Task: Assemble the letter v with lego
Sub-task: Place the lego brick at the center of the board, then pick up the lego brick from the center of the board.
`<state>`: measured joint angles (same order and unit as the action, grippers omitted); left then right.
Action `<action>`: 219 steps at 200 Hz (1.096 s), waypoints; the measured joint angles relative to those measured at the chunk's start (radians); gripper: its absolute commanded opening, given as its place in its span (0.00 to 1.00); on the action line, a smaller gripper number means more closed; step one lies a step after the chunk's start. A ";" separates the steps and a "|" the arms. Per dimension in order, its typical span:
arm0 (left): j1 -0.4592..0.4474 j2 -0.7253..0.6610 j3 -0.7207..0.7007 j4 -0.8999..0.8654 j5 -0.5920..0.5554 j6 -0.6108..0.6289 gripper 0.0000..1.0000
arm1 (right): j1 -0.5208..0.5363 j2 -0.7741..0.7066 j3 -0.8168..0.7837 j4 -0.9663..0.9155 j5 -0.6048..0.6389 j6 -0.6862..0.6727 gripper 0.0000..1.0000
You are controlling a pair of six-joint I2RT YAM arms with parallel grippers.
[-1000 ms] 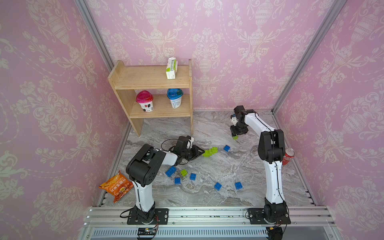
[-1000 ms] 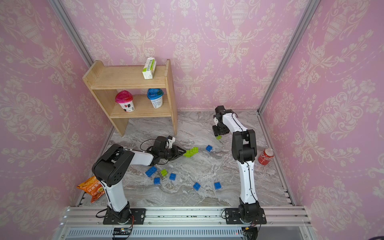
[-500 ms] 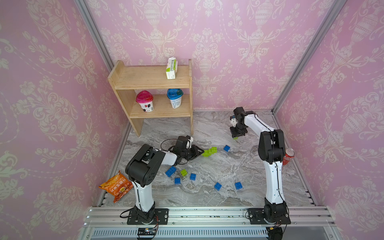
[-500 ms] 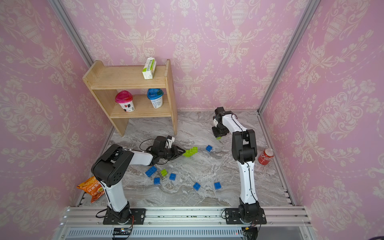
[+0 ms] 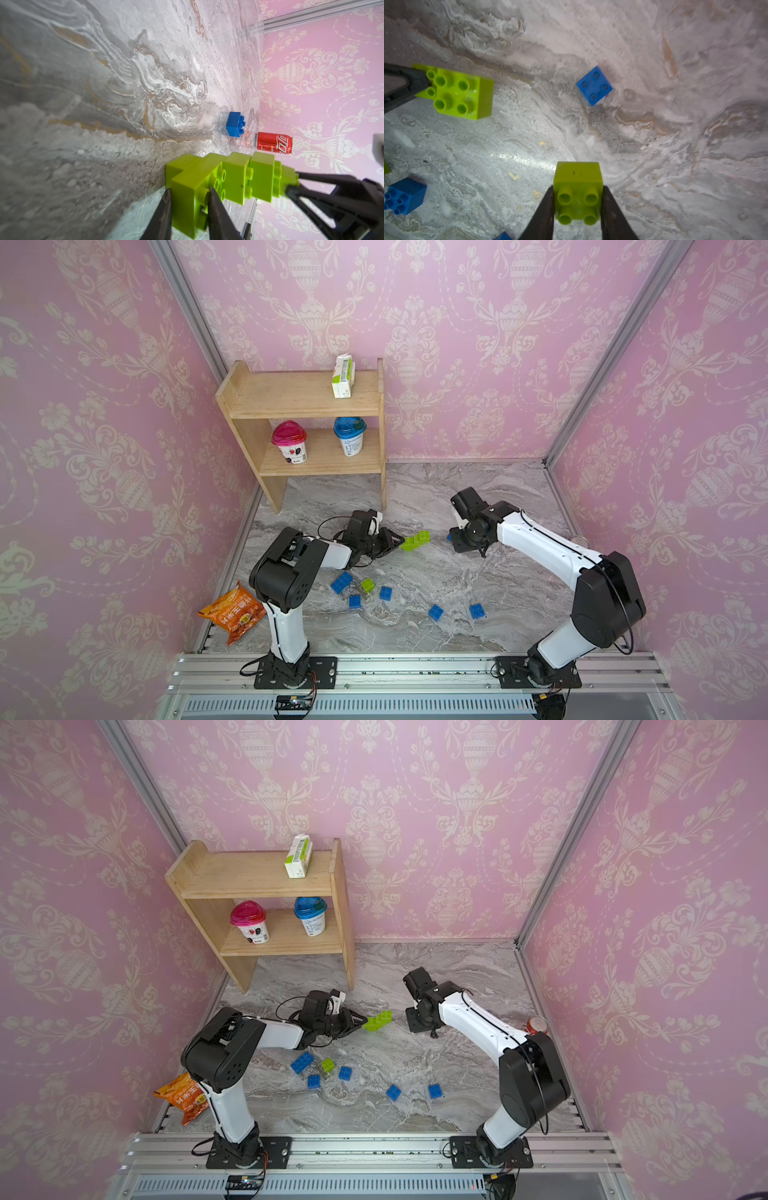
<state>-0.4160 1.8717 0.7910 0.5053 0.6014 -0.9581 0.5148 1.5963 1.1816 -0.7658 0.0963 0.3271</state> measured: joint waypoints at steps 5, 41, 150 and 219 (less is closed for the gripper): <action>0.002 0.000 0.000 0.000 0.002 0.000 0.15 | 0.025 0.000 -0.026 0.008 0.002 0.025 0.14; 0.015 0.002 0.000 0.000 0.015 0.004 0.15 | 0.138 0.072 -0.125 0.094 0.006 0.182 0.15; 0.031 0.002 0.000 -0.006 0.029 0.027 0.15 | 0.212 0.059 -0.133 0.111 0.074 0.331 0.76; 0.094 0.008 0.003 -0.029 0.091 0.071 0.15 | 0.540 0.121 0.101 0.147 0.092 0.320 0.50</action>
<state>-0.3218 1.8793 0.7940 0.4759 0.6922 -0.8871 1.0550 1.7176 1.2823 -0.6186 0.1883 0.6472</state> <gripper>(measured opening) 0.277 0.531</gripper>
